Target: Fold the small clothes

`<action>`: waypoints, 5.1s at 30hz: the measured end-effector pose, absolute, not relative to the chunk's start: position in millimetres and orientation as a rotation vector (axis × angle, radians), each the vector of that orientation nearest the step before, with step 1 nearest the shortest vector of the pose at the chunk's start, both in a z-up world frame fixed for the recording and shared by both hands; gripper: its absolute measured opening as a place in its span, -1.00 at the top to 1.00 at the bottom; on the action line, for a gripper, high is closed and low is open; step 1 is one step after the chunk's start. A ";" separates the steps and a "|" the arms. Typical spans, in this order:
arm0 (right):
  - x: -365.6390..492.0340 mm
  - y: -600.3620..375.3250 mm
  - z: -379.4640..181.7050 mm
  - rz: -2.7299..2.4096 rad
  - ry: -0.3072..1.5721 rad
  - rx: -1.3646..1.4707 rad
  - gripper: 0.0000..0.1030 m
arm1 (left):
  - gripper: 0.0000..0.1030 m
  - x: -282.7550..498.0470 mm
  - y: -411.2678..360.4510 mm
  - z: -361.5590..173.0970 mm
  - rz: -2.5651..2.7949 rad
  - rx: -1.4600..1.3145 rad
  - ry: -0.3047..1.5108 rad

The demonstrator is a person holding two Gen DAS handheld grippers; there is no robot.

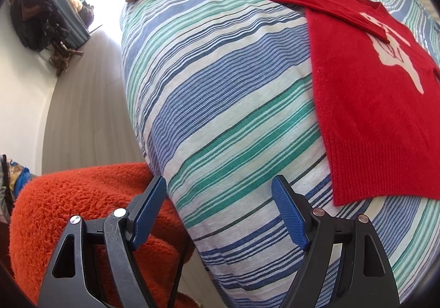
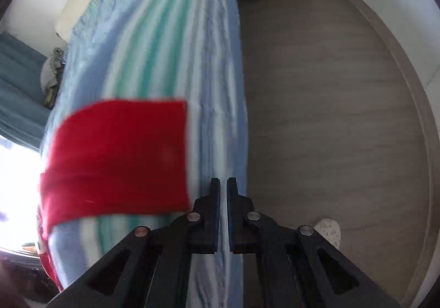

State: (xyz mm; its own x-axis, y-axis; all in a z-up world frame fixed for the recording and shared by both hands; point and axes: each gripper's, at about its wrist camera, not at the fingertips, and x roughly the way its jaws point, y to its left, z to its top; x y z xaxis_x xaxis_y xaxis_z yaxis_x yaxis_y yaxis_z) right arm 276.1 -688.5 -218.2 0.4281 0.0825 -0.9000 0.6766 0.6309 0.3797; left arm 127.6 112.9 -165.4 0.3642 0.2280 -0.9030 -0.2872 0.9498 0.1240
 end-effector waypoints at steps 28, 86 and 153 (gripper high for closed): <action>131.2 -289.0 -89.8 0.256 0.900 0.100 -0.40 | -0.74 269.6 -3.3 -55.4 -0.163 0.266 0.866; 142.2 -267.3 -134.0 0.222 0.981 -0.042 -0.40 | 0.94 281.7 387.1 -220.9 0.537 -0.809 0.914; 124.5 -336.9 -135.5 0.309 1.015 0.487 -0.12 | 0.96 153.4 58.9 -158.7 -0.180 -0.206 1.078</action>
State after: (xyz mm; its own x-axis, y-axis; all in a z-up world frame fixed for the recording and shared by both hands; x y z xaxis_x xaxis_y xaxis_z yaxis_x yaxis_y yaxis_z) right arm 124.5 -336.9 -135.5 0.4980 0.4638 -0.7327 -0.0230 0.8518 0.5234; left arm 153.4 58.9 -158.7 0.4616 -0.2450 -0.8526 0.0452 0.9664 -0.2532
